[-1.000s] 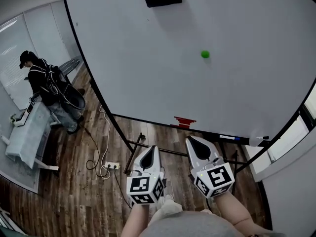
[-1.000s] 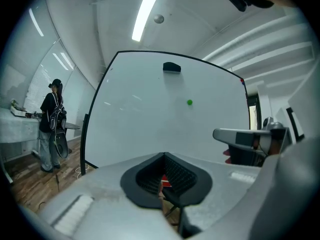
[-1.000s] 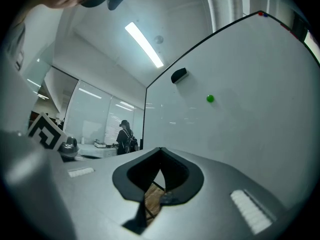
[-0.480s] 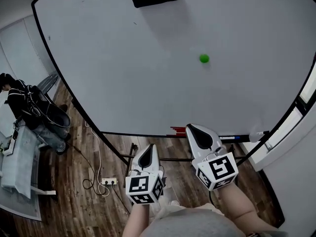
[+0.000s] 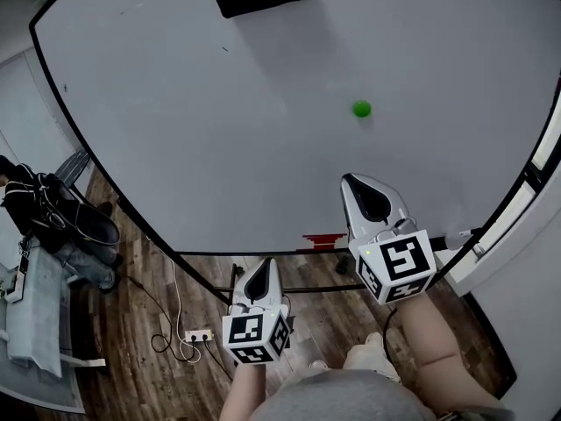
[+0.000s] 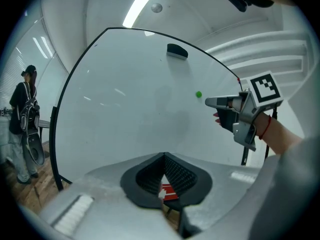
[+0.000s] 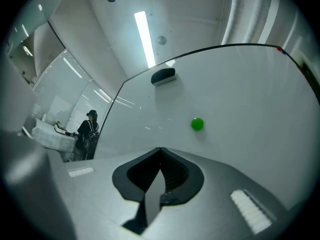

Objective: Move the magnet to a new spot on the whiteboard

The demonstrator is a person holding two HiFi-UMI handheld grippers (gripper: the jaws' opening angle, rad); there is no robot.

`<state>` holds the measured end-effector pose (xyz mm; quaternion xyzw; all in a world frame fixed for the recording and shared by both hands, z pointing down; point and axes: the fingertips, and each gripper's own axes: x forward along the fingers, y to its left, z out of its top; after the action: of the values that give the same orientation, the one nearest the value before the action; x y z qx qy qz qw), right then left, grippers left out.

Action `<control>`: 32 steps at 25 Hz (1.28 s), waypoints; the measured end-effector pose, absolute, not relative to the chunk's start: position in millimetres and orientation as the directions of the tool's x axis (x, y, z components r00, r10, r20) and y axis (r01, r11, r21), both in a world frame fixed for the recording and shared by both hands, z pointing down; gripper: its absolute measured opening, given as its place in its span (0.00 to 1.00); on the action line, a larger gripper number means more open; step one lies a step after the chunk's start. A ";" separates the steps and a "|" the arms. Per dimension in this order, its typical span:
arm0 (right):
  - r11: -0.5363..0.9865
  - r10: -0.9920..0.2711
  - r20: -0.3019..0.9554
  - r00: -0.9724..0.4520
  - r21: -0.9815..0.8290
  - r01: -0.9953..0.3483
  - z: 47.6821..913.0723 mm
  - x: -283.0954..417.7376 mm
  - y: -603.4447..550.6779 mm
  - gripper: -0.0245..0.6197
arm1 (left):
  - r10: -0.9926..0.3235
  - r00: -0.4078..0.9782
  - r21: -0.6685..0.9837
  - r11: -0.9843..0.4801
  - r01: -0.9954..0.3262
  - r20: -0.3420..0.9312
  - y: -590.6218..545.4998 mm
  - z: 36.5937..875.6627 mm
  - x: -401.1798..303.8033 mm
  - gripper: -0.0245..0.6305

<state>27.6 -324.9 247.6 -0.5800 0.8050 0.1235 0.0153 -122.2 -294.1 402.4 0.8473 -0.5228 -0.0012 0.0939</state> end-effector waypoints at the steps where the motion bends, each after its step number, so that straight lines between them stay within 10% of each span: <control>1: 0.281 -0.933 -0.176 -0.314 0.192 -0.940 241.8 31.0 -329.5 0.04 | -0.885 0.455 0.162 -0.438 -0.884 0.096 -296.8 402.7 -121.5 0.03; 32: 0.040 -0.953 -0.268 -0.144 0.361 -0.932 171.6 75.4 -394.7 0.27 | -0.884 0.460 0.192 -0.439 -0.878 0.084 -337.6 405.3 -97.7 0.03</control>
<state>75.4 -394.7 171.6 -0.6537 0.7207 0.2297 -0.0225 -97.7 -337.6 405.3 0.8480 -0.5194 -0.0144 0.1043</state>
